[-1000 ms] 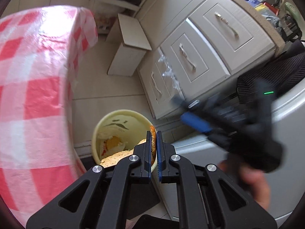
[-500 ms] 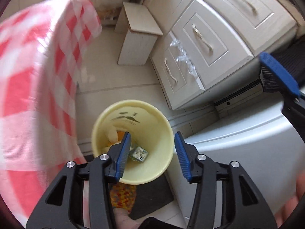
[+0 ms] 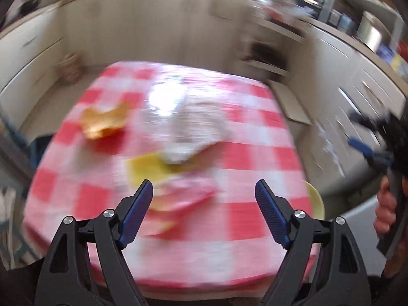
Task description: Collect trash
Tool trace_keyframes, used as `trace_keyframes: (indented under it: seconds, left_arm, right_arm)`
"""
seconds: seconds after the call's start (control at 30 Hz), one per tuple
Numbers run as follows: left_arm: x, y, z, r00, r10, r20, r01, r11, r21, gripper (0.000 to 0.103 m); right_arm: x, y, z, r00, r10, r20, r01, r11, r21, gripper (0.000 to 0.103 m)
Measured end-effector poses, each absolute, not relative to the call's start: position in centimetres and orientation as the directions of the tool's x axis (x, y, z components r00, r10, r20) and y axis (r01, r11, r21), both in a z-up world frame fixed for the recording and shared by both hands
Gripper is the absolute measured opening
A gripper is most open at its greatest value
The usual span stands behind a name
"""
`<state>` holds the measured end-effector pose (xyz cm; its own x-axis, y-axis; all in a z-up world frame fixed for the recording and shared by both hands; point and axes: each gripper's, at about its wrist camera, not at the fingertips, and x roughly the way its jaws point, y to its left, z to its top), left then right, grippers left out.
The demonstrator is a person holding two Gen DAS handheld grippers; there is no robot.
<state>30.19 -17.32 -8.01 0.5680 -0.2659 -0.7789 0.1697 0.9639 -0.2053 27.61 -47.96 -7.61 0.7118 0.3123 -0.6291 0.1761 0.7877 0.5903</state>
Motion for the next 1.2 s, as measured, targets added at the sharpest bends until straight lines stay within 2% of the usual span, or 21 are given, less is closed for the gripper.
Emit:
trace_keyframes:
  seconds: [0.07,0.17,0.27,0.47,0.5,0.53,0.57,0.6,0.63,0.7,0.8,0.9,0.97,1.03,1.07,1.2]
  left_arm:
    - [32.0,-12.5,-9.1,0.537,-0.225,-0.813,0.045,0.97,-0.239,0.079]
    - [34.0,-8.7,-10.6,0.495,-0.254,-0.831,-0.028,0.951,-0.307,0.079]
    - [35.2,-8.9,-11.8,0.468,-0.248,-0.848,-0.01,0.958,-0.286,0.079]
    - [37.0,-12.1,-14.1,0.435,-0.199,-0.878,0.062,0.98,-0.191,0.079]
    - [37.1,-12.5,-14.4,0.434,-0.199,-0.879,0.072,0.98,-0.187,0.074]
    - [37.2,-12.8,-14.7,0.427,-0.2,-0.882,0.084,0.98,-0.182,0.06]
    - [37.3,-13.1,-14.8,0.417,-0.199,-0.887,0.094,0.98,-0.176,0.05]
    - [37.4,-13.4,-15.2,0.4,-0.203,-0.894,0.109,0.979,-0.173,0.029]
    - [37.4,-13.5,-15.5,0.389,-0.209,-0.897,0.119,0.977,-0.176,0.013]
    - [37.3,-13.5,-15.3,0.393,-0.211,-0.895,0.137,0.976,-0.17,0.007]
    - [36.9,-12.4,-14.4,0.408,-0.236,-0.882,0.149,0.97,-0.19,0.005]
    - [36.6,-10.9,-13.2,0.44,-0.232,-0.868,0.158,0.971,-0.18,0.003]
    - [36.6,-10.1,-12.9,0.445,-0.224,-0.867,0.156,0.973,-0.171,0.003]
    - [36.7,-9.3,-13.0,0.44,-0.205,-0.874,0.142,0.977,-0.157,0.003]
    - [36.9,-8.8,-13.2,0.429,-0.199,-0.881,0.131,0.979,-0.158,0.003]
    - [37.2,-7.8,-14.0,0.398,-0.195,-0.896,0.099,0.981,-0.169,0.003]
  right_arm:
    - [28.8,-45.4,-8.7,0.67,0.39,-0.632,0.138,0.771,0.622,0.076]
    - [30.7,-41.3,-9.9,0.607,0.45,-0.656,0.088,0.781,0.618,0.076]
    - [32.3,-37.8,-10.9,0.56,0.475,-0.679,0.059,0.794,0.605,0.076]
    - [34.9,-35.3,-13.4,0.524,0.509,-0.683,0.114,0.753,0.648,0.076]
    - [35.2,-35.0,-13.7,0.521,0.518,-0.679,0.121,0.742,0.659,0.076]
    - [35.6,-34.6,-13.9,0.519,0.524,-0.676,0.129,0.733,0.668,0.076]
    - [36.0,-34.4,-14.3,0.516,0.53,-0.673,0.14,0.723,0.676,0.076]
    - [36.3,-34.4,-14.5,0.513,0.535,-0.671,0.149,0.714,0.684,0.076]
    - [36.7,-34.4,-14.9,0.511,0.539,-0.67,0.16,0.706,0.69,0.076]
    - [37.3,-34.2,-15.5,0.512,0.542,-0.667,0.185,0.689,0.701,0.076]
    - [37.9,-34.8,-16.4,0.542,0.545,-0.64,0.222,0.641,0.735,0.074]
    - [38.0,-35.8,-16.6,0.603,0.527,-0.598,0.235,0.6,0.765,0.056]
    - [38.1,-36.1,-16.3,0.635,0.537,-0.556,0.201,0.58,0.79,0.022]
    - [37.9,-36.0,-15.5,0.652,0.553,-0.518,0.155,0.572,0.805,0.008]
    - [37.9,-35.7,-15.0,0.661,0.56,-0.499,0.131,0.569,0.812,0.005]
    - [36.7,-35.3,-11.1,0.708,0.581,-0.401,-0.008,0.575,0.818,0.004]
